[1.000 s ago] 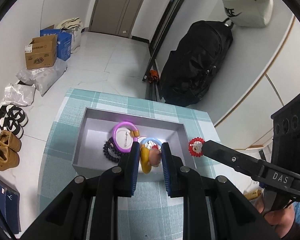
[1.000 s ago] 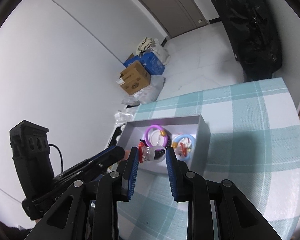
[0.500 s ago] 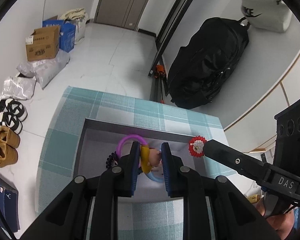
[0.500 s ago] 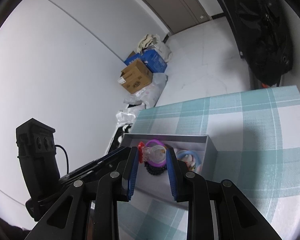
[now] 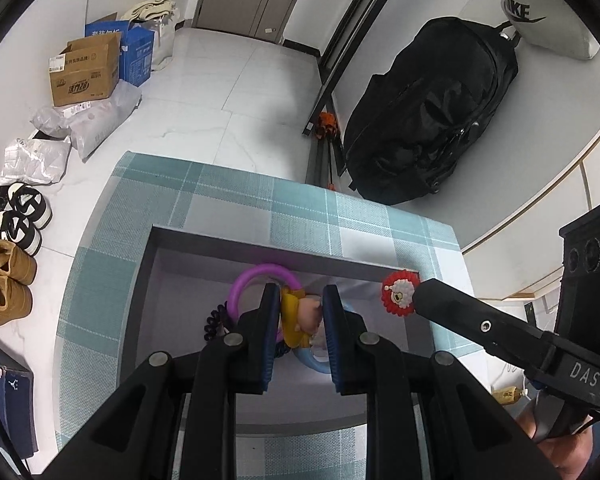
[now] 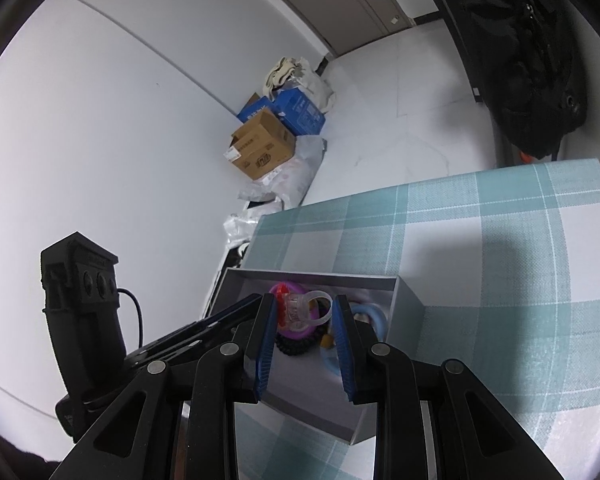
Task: Organize jewelry
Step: 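Carry the doll figure into the box and open the left tool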
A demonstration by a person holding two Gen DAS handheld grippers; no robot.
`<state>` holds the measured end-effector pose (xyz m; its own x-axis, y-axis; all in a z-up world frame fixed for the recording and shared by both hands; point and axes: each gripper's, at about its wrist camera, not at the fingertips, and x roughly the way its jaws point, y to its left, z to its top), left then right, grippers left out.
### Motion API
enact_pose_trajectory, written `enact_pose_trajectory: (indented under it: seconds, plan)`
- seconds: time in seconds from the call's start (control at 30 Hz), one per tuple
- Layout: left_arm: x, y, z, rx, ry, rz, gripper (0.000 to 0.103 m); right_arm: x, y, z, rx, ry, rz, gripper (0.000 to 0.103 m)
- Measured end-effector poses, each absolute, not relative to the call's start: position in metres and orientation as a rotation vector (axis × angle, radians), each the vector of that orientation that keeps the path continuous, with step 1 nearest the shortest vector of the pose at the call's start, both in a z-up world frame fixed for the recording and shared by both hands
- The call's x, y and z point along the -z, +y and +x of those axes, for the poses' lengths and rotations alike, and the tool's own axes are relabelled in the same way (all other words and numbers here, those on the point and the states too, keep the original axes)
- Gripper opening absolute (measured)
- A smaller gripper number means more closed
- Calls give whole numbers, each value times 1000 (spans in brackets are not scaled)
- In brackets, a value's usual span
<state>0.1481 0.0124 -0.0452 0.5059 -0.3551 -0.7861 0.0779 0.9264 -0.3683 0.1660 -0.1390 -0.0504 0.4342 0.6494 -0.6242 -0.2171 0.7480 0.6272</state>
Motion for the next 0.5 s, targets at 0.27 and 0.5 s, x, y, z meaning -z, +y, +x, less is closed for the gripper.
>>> enact_pose_trajectory:
  seconds: [0.27,0.5]
  plan:
    - [47,13,149,268,1021,-312,17,53,-134,166,-566,998,474,27]
    - [49,14,150,263,1021,-321,17,63,-129,167,-563,1031,460,27]
